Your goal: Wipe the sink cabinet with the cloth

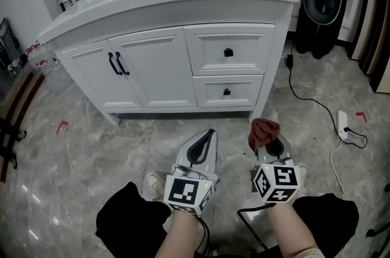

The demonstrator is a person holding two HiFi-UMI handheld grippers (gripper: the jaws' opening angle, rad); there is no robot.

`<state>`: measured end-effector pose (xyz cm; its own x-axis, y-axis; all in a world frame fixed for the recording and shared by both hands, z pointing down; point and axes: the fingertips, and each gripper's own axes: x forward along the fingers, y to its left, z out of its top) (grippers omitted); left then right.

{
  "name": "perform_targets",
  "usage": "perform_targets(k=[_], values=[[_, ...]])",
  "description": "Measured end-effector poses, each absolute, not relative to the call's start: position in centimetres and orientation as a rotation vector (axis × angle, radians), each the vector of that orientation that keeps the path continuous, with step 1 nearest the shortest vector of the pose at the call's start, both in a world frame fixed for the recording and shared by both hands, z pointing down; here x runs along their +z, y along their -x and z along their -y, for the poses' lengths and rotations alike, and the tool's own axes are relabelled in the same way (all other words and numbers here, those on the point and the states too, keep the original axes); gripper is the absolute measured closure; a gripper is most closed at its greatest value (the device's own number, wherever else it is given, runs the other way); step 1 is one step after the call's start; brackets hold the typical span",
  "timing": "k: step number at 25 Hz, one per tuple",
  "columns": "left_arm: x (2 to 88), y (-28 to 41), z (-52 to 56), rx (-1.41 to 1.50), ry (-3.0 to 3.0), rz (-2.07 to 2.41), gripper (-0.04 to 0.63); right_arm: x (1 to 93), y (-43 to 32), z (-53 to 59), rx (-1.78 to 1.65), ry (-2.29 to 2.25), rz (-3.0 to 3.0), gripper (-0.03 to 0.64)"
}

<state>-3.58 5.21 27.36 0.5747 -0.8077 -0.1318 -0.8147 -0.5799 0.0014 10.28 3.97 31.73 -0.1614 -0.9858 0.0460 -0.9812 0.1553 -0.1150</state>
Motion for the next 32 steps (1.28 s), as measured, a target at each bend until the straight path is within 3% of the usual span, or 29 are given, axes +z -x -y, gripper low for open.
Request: perform_targets(k=[12, 32], values=[[28.1, 5.2, -11.3, 0.176, 2.768, -1.407, 0.595, 30.6, -7.2, -11.8, -0.065, 2.012, -2.371, 0.538], [27.9, 5.1, -11.6, 0.145, 2.754, -1.381, 0.595, 30.4, -5.6, -11.9, -0.075, 1.933, -2.422, 0.541]])
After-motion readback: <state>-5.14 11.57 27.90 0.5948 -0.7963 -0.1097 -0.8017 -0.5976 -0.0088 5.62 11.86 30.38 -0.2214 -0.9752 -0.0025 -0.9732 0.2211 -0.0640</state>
